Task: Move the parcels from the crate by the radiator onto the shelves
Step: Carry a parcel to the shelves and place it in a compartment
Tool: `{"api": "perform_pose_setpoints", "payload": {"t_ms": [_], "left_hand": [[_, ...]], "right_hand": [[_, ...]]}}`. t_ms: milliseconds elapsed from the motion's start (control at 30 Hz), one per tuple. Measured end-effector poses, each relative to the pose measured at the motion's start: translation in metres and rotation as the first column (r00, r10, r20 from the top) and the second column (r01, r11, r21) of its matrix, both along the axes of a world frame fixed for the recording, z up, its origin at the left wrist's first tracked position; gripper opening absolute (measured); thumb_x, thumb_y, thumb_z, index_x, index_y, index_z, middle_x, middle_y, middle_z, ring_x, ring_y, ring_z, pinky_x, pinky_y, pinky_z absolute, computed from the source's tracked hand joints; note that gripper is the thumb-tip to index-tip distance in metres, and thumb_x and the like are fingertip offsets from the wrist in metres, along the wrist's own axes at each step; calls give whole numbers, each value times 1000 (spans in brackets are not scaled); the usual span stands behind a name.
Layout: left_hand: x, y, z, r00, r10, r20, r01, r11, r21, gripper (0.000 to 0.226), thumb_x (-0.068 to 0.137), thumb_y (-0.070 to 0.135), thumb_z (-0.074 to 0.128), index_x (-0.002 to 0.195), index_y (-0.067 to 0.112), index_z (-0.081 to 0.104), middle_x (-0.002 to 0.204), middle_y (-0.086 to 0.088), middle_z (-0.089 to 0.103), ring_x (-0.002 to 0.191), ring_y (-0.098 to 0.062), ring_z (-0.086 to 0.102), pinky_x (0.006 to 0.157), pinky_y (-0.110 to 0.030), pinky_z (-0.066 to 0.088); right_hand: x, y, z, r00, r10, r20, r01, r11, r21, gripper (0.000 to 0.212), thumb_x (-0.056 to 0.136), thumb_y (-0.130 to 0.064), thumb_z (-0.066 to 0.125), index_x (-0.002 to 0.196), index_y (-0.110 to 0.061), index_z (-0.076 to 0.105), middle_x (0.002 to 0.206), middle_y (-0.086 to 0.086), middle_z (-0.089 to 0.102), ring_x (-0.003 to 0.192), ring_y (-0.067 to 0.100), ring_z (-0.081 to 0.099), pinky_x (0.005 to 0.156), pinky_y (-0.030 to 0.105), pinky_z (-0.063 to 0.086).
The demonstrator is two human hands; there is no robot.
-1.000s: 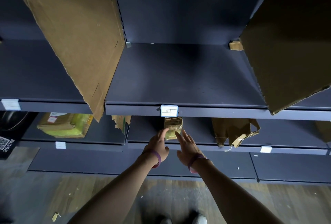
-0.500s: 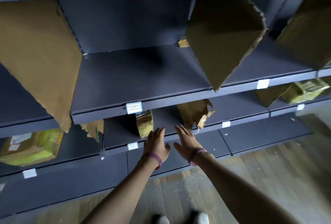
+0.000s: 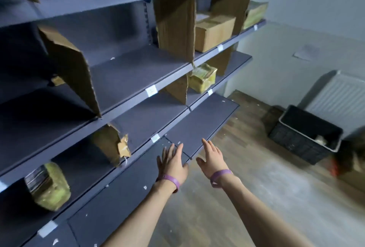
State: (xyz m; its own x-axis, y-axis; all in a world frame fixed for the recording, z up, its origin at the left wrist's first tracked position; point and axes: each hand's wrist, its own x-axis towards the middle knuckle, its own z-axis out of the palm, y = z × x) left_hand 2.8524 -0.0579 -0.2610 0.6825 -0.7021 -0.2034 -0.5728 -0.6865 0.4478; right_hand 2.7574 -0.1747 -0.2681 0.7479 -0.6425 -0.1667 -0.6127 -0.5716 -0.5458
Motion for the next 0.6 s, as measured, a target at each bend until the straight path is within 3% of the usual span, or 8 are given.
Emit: {"api": "perform_pose_setpoints", "payload": {"t_ms": [300, 600], "left_hand": [[-126, -169, 24, 986, -166, -35, 163, 985, -62, 66, 91, 31, 49, 149, 33, 18, 160, 2, 10, 147, -24, 2, 117, -47, 8], [-202, -275, 30, 956, -268, -119, 255, 960, -115, 64, 92, 35, 50, 148, 36, 20, 159, 6, 12, 147, -20, 4, 118, -41, 10]], "right_hand": [[-144, -149, 13, 970, -233, 63, 234, 972, -10, 69, 97, -26, 50, 153, -11, 13, 160, 6, 17, 149, 21, 8, 118, 30, 7], [-244, -245, 18, 894, -435, 111, 429, 901, 70, 68, 96, -24, 53, 152, -13, 18, 160, 6, 18, 149, 21, 9, 119, 32, 11]]}}
